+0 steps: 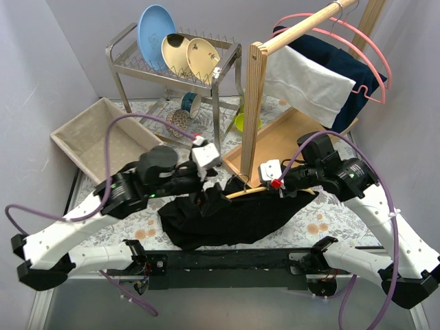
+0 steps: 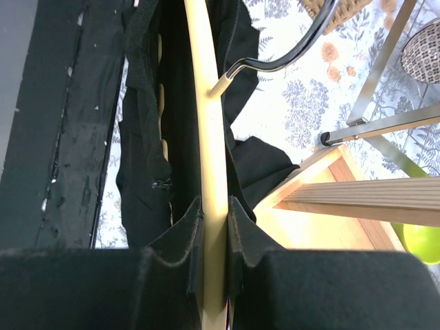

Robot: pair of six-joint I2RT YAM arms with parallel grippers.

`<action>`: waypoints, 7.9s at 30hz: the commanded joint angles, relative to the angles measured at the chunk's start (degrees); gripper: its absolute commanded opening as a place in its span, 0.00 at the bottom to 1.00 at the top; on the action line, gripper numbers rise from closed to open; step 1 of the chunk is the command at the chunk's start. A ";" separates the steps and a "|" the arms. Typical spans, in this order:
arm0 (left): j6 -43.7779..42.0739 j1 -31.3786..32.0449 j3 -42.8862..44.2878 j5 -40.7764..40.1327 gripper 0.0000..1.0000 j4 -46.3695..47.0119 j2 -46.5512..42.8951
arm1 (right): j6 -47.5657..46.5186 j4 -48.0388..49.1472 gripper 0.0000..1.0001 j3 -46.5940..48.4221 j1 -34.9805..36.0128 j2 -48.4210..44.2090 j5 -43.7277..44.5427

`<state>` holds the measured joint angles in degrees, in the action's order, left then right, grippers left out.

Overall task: Place the skirt on the hanger
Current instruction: Place skirt on hanger, then hang the hanger with skirt onto the clothesline

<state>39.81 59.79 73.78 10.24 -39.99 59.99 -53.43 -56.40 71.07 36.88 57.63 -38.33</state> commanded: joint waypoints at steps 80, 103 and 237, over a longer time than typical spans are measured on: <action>8.26 -0.38 -16.74 -3.91 0.00 12.21 -12.61 | 54.13 26.52 0.38 -18.60 -36.27 4.42 -14.76; 4.66 -0.38 -14.19 -8.83 0.00 2.39 -4.99 | 53.16 27.56 0.01 -12.97 -40.74 1.00 -18.71; 9.94 -33.32 -25.17 -10.70 0.00 5.80 -3.14 | 8.87 -4.33 0.01 7.77 -28.97 -7.44 -8.61</action>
<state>51.33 34.63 50.09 -1.78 -30.59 54.78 -41.23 -58.35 74.54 9.61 53.15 -48.34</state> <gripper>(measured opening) 0.021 0.200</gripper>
